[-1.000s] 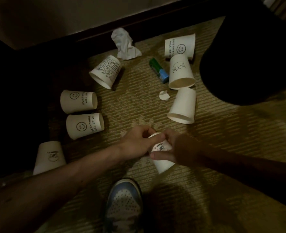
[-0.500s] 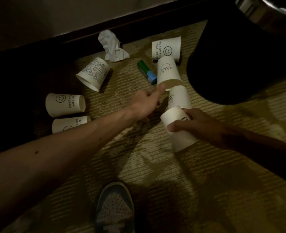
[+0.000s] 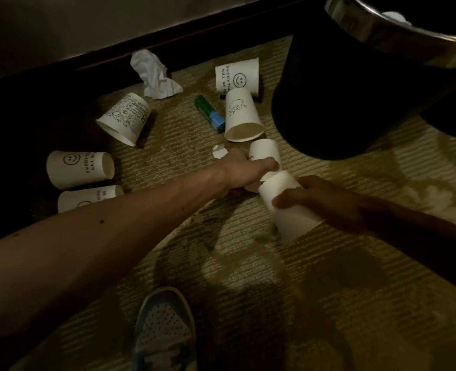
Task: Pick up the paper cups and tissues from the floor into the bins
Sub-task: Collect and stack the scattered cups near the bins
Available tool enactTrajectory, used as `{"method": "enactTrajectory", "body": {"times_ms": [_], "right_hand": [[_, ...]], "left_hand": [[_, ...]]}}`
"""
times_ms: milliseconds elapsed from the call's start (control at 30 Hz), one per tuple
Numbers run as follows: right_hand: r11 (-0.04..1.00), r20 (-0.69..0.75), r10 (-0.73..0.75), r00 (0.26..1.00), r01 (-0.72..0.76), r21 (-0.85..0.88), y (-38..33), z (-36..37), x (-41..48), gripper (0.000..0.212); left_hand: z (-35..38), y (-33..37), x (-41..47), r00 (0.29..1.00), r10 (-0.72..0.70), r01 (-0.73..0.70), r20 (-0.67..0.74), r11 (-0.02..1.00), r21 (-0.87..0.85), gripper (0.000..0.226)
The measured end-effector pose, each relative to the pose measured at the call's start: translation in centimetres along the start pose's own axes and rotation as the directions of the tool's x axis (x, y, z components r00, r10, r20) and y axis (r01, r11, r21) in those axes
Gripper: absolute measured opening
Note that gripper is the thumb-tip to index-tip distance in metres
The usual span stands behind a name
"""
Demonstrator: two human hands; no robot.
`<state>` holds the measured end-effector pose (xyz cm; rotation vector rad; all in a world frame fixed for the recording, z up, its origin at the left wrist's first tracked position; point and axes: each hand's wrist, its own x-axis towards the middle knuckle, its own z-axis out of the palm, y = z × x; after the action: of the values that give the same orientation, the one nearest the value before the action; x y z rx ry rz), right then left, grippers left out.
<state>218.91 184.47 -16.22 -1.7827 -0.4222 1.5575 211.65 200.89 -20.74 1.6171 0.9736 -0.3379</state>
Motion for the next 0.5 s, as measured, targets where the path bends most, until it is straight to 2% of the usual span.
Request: {"method": "enactTrajectory", "body": {"times_ms": [100,200,300,400,500], "right_hand": [[0.985,0.022,0.012,1.0,-0.016,0.173,0.5,-1.2,-0.6,0.055],[0.942,-0.004,0.024,1.0,-0.021,0.335,0.6,-2.0,-0.6,0.07],[0.89,-0.058,-0.044,0.997,0.066,0.451,0.2,-2.6,-0.1,0.056],[0.811,-0.075,-0.113,0.991,0.135,0.569,-1.0,-2.2,0.4,0.04],[0.789,-0.015,-0.172,0.985,0.147,0.597,-1.8,-1.8,0.9,0.041]], "left_hand": [[-0.5,-0.8,-0.7,1.0,-0.022,0.022,0.001,0.996,-0.084,0.049],[-1.2,-1.3,-1.4,1.0,0.005,-0.01,-0.027,0.985,-0.17,0.033],[-1.7,-1.3,-2.4,1.0,0.028,-0.026,0.009,0.973,-0.228,0.023],[-2.0,-1.8,-3.7,0.996,0.039,-0.021,0.075,0.972,-0.234,0.041],[-1.8,-2.3,-4.5,0.984,0.008,0.054,0.178,0.938,-0.341,0.046]]}}
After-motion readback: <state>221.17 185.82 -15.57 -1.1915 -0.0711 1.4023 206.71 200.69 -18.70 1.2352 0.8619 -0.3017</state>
